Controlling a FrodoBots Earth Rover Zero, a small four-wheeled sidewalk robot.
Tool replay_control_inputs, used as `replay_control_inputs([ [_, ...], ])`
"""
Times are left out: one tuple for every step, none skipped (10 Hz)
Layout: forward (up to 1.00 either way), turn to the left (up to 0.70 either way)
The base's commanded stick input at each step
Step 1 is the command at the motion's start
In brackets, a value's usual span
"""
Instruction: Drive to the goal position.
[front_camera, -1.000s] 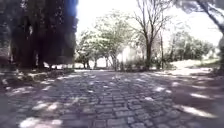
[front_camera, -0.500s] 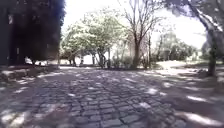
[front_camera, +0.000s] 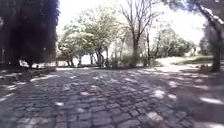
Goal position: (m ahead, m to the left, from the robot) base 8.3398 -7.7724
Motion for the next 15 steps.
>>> replay_control_inputs([
  [0.85,-0.34],
  [0.85,-0.34],
  [0.85,-0.34],
  [0.85,-0.34],
  [0.85,-0.22],
  [0.85,0.00],
  [0.85,0.00],
  [0.85,0.00],
  [0.85,0.00],
  [0.85,0.00],
  [0.85,0.00],
  [0.85,0.00],
  [0.85,0.00],
  [0.85,0.00],
  [0.85,0.00],
])
